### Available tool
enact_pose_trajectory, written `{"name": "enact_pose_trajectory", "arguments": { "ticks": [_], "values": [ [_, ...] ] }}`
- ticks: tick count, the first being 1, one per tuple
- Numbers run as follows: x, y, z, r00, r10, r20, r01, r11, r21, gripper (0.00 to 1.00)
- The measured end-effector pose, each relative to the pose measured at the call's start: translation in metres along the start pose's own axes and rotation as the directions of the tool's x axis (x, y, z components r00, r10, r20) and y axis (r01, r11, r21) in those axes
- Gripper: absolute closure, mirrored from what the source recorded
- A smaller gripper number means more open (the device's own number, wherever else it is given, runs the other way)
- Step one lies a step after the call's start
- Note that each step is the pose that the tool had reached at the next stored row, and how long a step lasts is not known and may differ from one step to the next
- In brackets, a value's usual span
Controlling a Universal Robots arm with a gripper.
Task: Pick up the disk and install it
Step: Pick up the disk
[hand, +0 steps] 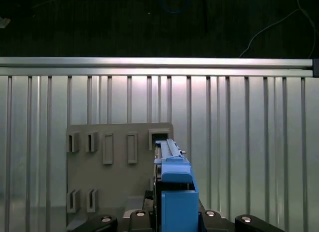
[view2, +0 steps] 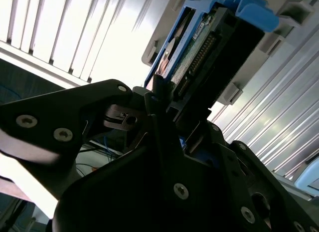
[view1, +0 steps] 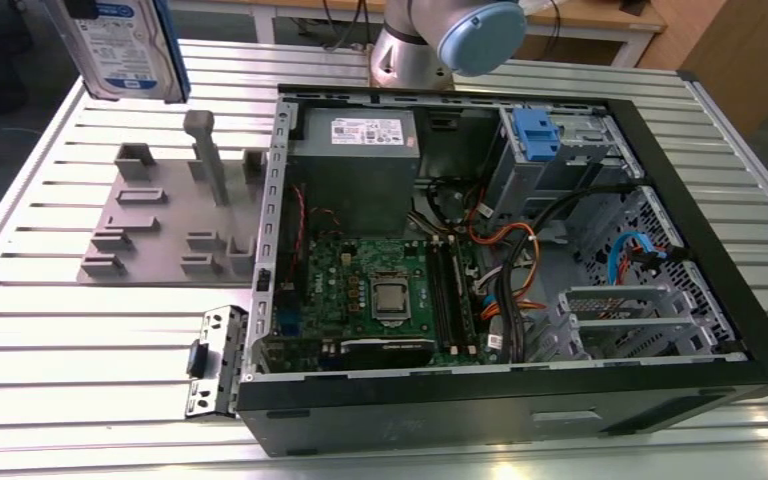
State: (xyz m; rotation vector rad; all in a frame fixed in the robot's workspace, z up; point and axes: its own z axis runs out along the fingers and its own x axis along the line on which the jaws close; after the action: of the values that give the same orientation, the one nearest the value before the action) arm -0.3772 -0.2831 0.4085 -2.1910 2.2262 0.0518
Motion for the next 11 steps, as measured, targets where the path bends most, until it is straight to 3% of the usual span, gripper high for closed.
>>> {"name": "enact_pose_trajectory", "arguments": {
  "ticks": [11],
  "values": [
    [-0.0004, 0.0001, -0.0102, 1.0, 0.0, 0.0, 0.0, 1.0, 0.0, 0.64]
  ]
}}
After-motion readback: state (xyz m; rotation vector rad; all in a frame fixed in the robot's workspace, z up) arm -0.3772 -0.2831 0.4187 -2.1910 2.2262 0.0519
